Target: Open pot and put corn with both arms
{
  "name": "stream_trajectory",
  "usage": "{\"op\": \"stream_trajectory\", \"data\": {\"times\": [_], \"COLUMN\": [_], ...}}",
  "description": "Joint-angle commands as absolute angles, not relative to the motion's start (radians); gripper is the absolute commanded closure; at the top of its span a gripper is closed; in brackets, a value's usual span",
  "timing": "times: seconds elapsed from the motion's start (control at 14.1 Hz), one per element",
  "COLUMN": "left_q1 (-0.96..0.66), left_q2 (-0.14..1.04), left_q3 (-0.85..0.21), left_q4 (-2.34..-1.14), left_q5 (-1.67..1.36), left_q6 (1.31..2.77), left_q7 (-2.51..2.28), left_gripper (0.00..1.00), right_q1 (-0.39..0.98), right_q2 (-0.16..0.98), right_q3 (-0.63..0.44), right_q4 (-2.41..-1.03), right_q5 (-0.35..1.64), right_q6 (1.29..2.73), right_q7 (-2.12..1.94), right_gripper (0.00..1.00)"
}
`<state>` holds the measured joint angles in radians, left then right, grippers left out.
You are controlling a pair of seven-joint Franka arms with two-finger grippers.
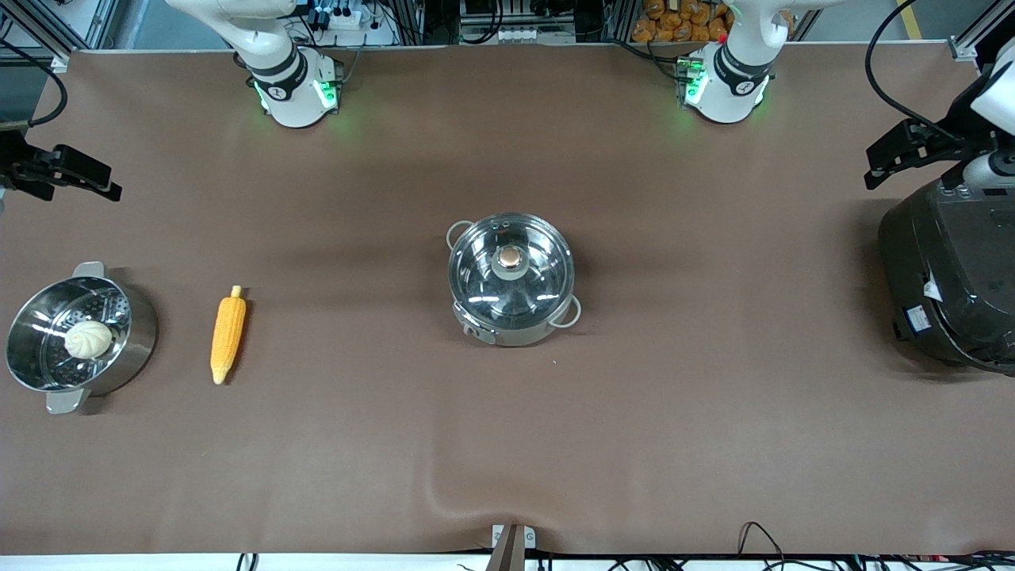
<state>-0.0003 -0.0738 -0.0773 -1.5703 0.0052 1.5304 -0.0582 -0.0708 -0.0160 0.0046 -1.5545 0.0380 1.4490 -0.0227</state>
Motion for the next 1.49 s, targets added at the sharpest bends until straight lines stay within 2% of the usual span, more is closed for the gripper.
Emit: {"op": "stream_trajectory", "data": {"times": [0.0,0.43,0.92,1.28,1.42], "left_q1": [0.008,0.002,0.005,-0.001,-0.006], "left_q2": [-0.087,-0.058,-0.069,-0.046,-0.009], "left_q3": [-0.077,-0.080,-0.084,-0.084,-0.086], "left_q4": [-1.569,-1.510,-1.505,-1.505,-1.505], "left_q5": [0.002,0.011,0.005,-0.060,-0.089], "left_q6": [1.513,1.483,1.420,1.439,1.511], "left_q7": [-0.063,-0.060,-0.054,-0.060,-0.060], "left_gripper": [0.00,0.00,0.00,0.00,0.00], "right_q1": [-0.061,-0.057,-0.057,-0.055,-0.049], "right_q2": [-0.017,-0.018,-0.018,-0.017,-0.017], "right_q3": [0.003,0.003,0.002,0.003,0.003], "right_q4": [-1.551,-1.551,-1.552,-1.552,-1.552], "right_q5": [0.044,0.043,0.043,0.041,0.041], "right_q6": [1.454,1.453,1.453,1.454,1.454], "right_q7": [-0.008,-0.008,-0.009,-0.009,-0.008], "right_gripper": [0.00,0.00,0.00,0.00,0.00]}}
